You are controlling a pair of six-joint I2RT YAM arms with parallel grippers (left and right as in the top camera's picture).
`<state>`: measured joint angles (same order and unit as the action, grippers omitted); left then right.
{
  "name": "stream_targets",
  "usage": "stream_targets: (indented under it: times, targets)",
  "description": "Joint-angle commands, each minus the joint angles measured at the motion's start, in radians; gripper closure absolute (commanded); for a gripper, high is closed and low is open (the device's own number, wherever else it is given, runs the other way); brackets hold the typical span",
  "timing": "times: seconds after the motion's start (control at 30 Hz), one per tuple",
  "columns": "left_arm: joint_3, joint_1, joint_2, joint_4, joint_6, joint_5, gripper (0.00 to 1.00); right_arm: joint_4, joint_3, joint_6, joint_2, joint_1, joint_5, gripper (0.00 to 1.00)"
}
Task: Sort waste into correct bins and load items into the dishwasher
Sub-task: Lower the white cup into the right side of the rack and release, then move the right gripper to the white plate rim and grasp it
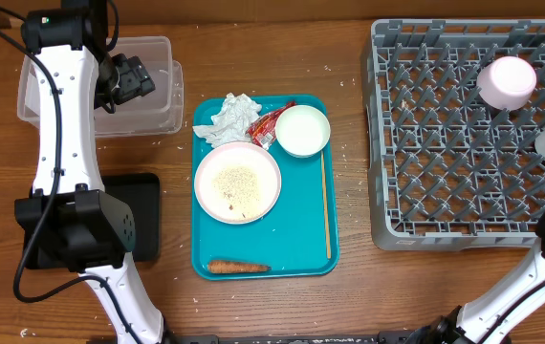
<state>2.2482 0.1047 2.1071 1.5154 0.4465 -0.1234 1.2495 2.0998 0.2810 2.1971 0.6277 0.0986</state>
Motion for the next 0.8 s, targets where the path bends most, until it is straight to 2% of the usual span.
stream_targets:
  times: [0.0, 0.27, 0.37, 0.57, 0.77]
  targets:
    - [0.01, 0.0, 0.005, -0.002, 0.014, 0.001, 0.0, 0.002, -0.004, 0.022, -0.04, 0.002, 0.051, 0.96]
    - [0.01, 0.0, 0.005, -0.002, 0.014, 0.001, 0.0, 0.006, 0.011, 0.034, -0.114, 0.0, -0.049, 0.96]
    - [0.01, 0.0, 0.005, -0.002, 0.014, 0.001, 0.0, 0.008, 0.031, 0.019, -0.179, 0.0, -0.144, 0.96]
    - [0.01, 0.0, 0.005, -0.002, 0.014, 0.001, 0.0, -0.002, 0.035, -0.128, -0.323, -0.01, -0.577, 0.82]
    - [0.01, 0.0, 0.005, -0.002, 0.014, 0.001, 0.0, 0.034, 0.034, -0.15, -0.371, -0.137, -0.678, 0.75]
